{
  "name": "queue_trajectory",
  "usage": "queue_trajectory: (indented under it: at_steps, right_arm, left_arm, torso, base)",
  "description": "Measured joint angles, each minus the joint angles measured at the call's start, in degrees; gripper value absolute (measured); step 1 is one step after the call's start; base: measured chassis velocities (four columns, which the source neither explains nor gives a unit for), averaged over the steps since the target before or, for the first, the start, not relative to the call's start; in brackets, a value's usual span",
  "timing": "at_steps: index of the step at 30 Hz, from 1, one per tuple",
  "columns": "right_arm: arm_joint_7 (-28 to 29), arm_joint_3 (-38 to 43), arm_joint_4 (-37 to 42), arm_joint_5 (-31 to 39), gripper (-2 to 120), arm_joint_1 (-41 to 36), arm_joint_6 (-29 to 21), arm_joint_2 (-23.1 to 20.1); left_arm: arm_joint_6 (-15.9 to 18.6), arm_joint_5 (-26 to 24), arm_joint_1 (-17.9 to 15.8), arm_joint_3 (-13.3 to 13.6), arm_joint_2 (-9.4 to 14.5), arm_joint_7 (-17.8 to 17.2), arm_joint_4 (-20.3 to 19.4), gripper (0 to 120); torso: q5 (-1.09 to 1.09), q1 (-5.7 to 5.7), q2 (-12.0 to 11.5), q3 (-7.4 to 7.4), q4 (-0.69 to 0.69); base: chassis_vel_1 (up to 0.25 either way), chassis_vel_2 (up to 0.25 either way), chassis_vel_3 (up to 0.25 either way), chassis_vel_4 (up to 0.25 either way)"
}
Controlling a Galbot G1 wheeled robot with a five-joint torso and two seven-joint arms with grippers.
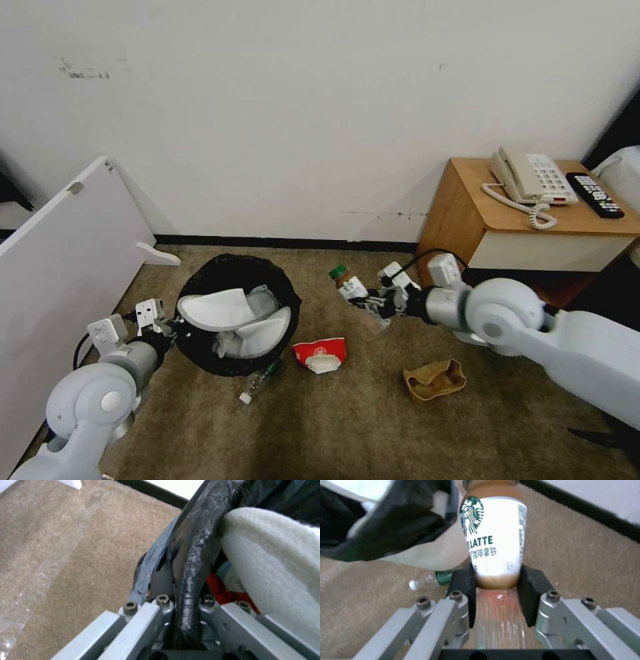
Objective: Pick up the trash bin and place the garbage on the floor into it.
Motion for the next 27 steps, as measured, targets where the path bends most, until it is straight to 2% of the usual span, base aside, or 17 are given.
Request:
queue_trajectory:
  at_steps: [7, 16, 21, 22, 24, 27]
  right_arm:
    - [2.32, 1.09, 4.3, 0.54, 25, 0.18, 1.65, -1.19]
    - [5.03, 0.97, 7.31, 1.87, 25, 6.51, 4.65, 1.17]
    - [5.78, -0.21, 8.49, 2.78, 25, 13.73, 6.44, 5.6]
    - [5.78, -0.21, 8.49, 2.78, 25, 13.73, 6.44, 5.6]
    - [5.79, -1.29, 8.09, 3.18, 25, 16.63, 6.69, 9.22]
    - [5.79, -1.77, 7.62, 3.22, 25, 17.59, 6.69, 10.9]
  left_arm:
    - [0.16, -0.94, 0.54, 0.01, 1.45, -0.1, -0.87, 1]
    - [0.73, -3.88, 0.63, 1.53, 3.81, -0.1, -2.7, 1]
    - [1.22, -6.74, 0.07, 2.29, 5.56, -0.63, -3.72, 1]
    - [1.22, -6.74, 0.07, 2.29, 5.56, -0.63, -3.72, 1]
    - [1.53, -8.49, -0.27, 2.69, 5.65, -1.61, -4.61, 1]
    - [1.65, -8.91, -0.26, 2.72, 5.65, -1.99, -4.92, 1]
  torso:
    - [0.01, 0.0, 0.0, 0.0, 0.02]
    - [0.0, 0.0, 0.0, 0.01, 0.02]
    - [-0.01, 0.0, 0.0, 0.01, 0.02]
    - [-0.01, 0.0, 0.0, 0.01, 0.02]
    - [-0.01, 0.0, 0.0, 0.01, 0.0]
    - [0.0, 0.0, 0.0, 0.01, 0.0]
  base:
    - [0.0, 0.0, 0.0, 0.0]
    - [0.0, 0.0, 0.0, 0.0]
    - [0.0, 0.0, 0.0, 0.0]
    - [0.0, 0.0, 0.0, 0.0]
    - [0.0, 0.0, 0.0, 0.0]
    - [0.0, 0.0, 0.0, 0.0]
